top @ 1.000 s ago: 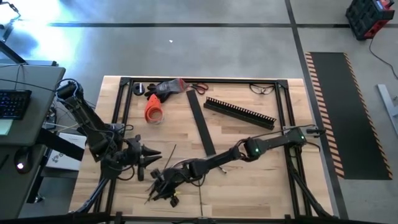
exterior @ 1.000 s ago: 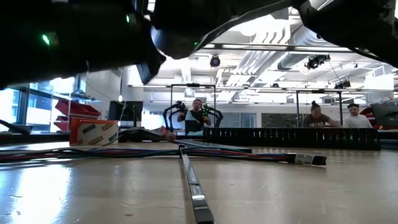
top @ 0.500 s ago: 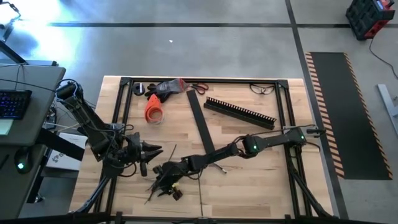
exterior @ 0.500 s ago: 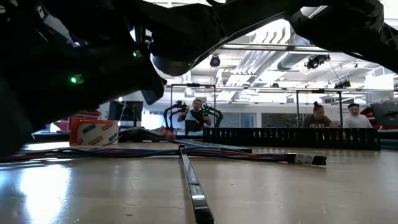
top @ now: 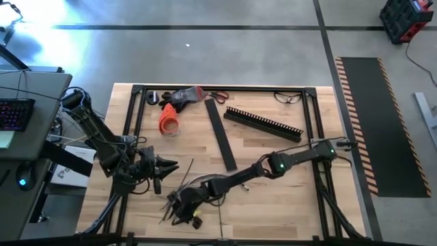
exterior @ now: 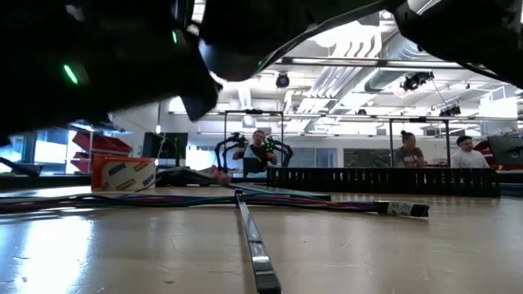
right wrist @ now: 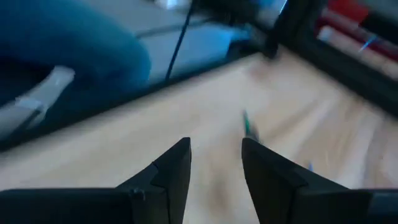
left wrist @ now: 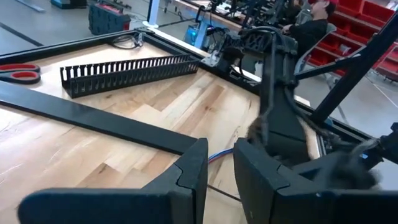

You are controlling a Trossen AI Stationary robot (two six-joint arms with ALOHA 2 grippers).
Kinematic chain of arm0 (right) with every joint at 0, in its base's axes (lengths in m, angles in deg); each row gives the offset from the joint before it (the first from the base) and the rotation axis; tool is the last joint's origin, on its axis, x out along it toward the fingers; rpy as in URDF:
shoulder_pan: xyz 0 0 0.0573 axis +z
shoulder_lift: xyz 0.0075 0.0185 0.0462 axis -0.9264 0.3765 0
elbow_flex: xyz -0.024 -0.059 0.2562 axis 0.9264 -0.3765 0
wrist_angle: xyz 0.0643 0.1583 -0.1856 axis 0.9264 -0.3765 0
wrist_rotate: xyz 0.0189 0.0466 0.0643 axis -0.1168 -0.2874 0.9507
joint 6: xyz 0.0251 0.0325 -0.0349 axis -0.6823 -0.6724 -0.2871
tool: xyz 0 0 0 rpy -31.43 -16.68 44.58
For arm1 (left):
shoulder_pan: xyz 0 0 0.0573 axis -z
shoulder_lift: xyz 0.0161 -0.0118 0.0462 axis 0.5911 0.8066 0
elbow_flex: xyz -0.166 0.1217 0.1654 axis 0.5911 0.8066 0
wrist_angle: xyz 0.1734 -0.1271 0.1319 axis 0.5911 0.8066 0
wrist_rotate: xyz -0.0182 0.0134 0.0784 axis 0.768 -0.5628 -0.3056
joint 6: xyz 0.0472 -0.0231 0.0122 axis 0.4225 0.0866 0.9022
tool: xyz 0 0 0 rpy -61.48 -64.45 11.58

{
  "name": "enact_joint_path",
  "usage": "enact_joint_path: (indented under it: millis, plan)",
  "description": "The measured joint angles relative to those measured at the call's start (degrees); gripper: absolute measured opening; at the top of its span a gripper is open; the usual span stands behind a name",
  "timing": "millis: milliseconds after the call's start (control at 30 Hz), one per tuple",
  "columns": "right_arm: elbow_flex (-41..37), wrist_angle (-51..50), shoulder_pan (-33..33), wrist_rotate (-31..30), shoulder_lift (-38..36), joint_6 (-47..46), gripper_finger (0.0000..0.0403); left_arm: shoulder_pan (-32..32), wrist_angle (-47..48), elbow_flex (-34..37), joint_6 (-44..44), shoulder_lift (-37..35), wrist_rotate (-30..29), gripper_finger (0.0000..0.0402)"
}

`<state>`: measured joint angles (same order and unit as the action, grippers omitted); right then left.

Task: Ziptie cables
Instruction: Wrap the black zip tie on the cables

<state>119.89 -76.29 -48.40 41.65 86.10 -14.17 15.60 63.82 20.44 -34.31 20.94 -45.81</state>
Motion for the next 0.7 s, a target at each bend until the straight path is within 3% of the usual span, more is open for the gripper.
enact_joint_path:
  millis: [133, 200, 367, 700]
  plan:
    - [0.1, 5.3, -0.7, -6.0, 0.6, -5.7, 0.0128, 0.0, 1.0, 0.0, 0.5, 0.0, 0.0, 0.0058]
    - [0.1, 6.0, -2.6, -6.3, 2.1, -10.7, 0.0128, 0.0, 1.6, 0.0, 0.5, 0.0, 0.0, 0.0058]
    - [0.3, 6.5, -5.1, 1.5, 4.1, -17.8, 0.0128, -0.1, 2.5, 0.0, 0.6, 0.0, -1.4, 0.0058]
    - [0.4, 2.6, -2.3, -7.2, 3.7, -8.0, 0.0128, -0.6, 3.8, 0.0, 0.6, 0.0, -1.2, 0.0058]
